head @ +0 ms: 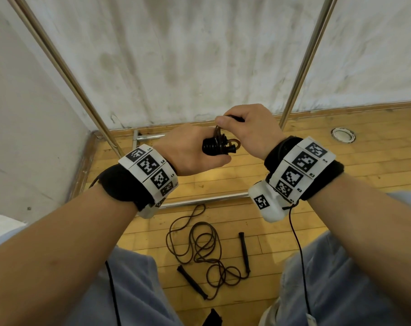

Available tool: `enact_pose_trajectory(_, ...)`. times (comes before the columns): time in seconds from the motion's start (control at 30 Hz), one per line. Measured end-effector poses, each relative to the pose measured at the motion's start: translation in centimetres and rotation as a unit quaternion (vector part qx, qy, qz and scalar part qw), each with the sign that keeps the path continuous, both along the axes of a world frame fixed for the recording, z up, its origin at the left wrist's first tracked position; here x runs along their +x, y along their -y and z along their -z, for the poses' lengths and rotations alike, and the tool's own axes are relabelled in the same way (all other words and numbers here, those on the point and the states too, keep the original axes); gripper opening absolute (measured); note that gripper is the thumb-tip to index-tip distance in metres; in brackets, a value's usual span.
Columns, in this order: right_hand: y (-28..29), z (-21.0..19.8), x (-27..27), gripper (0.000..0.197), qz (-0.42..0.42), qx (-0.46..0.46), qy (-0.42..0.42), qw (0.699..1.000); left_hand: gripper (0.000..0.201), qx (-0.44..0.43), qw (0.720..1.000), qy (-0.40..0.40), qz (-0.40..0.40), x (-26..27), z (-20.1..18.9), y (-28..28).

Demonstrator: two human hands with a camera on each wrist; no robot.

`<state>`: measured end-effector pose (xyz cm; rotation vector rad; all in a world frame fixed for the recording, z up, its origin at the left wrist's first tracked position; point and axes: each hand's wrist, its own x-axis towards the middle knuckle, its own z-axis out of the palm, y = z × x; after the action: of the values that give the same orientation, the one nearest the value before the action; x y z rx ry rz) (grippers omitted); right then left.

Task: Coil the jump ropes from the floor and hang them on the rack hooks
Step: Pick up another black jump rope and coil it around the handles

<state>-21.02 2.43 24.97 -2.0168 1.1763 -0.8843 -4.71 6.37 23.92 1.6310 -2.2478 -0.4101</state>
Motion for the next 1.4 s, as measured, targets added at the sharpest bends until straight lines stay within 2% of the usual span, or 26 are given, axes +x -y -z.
enact_pose_trajectory(0.2, 0.6, -0.5, -0.1, 0.026, -0.005, 0.079, 0.111, 0.991, 0.021, -0.015, 0.990, -0.140, -0.010, -0.4, -0.7, -0.7)
enact_pose_trajectory(0.33, 0.7, -0.4, 0.3, 0.022, -0.024, 0.157, 0.204, 0.966, 0.041, 0.007, 0.965, -0.261, -0.015, -1.0, -1.7, -0.9)
enact_pose_trajectory(0.4, 0.7, 0.0, 0.7, 0.021, -0.014, 0.184, 0.230, 0.956, 0.043, 0.019, 0.949, -0.315, -0.020, -1.3, -2.0, -1.0)
enact_pose_trajectory(0.57, 0.8, 0.9, 1.0, 0.045, -0.024, 0.231, 0.285, 0.930, 0.034, 0.053, 0.925, -0.373, -0.038, -1.4, -2.5, -0.8)
enact_pose_trajectory(0.67, 0.5, 1.1, 1.4, 0.040, -0.001, 0.192, 0.223, 0.956, 0.022, 0.098, 0.908, -0.404, -0.053, -0.9, -2.5, -0.3)
enact_pose_trajectory(0.73, 0.0, 1.4, 1.7, 0.032, -0.003, 0.112, 0.123, 0.986, 0.013, 0.095, 0.906, -0.405, -0.077, -0.3, -2.5, 0.2)
enact_pose_trajectory(0.83, -0.7, 1.7, 2.2, 0.022, -0.026, 0.022, 0.011, 0.999, 0.007, 0.044, 0.939, -0.323, -0.111, 0.6, -2.3, 0.8)
enact_pose_trajectory(0.9, -0.7, 1.6, 2.2, 0.031, -0.018, 0.017, 0.009, 1.000, 0.015, 0.029, 0.956, -0.265, -0.119, 0.7, -2.1, 0.8)
enact_pose_trajectory(1.0, -0.6, 1.4, 2.0, 0.039, -0.015, 0.038, 0.014, 0.999, 0.023, 0.046, 0.959, -0.252, -0.124, 0.7, -2.0, 0.7)
enact_pose_trajectory(1.23, -0.3, 0.6, 1.7, 0.036, -0.006, 0.066, -0.017, 0.998, 0.023, 0.060, 0.953, -0.262, -0.138, 0.7, -2.0, 0.6)
enact_pose_trajectory(1.4, -0.3, 0.9, 1.5, 0.026, 0.009, 0.086, -0.032, 0.996, 0.035, 0.070, 0.949, -0.257, -0.170, 0.6, -1.7, 0.8)
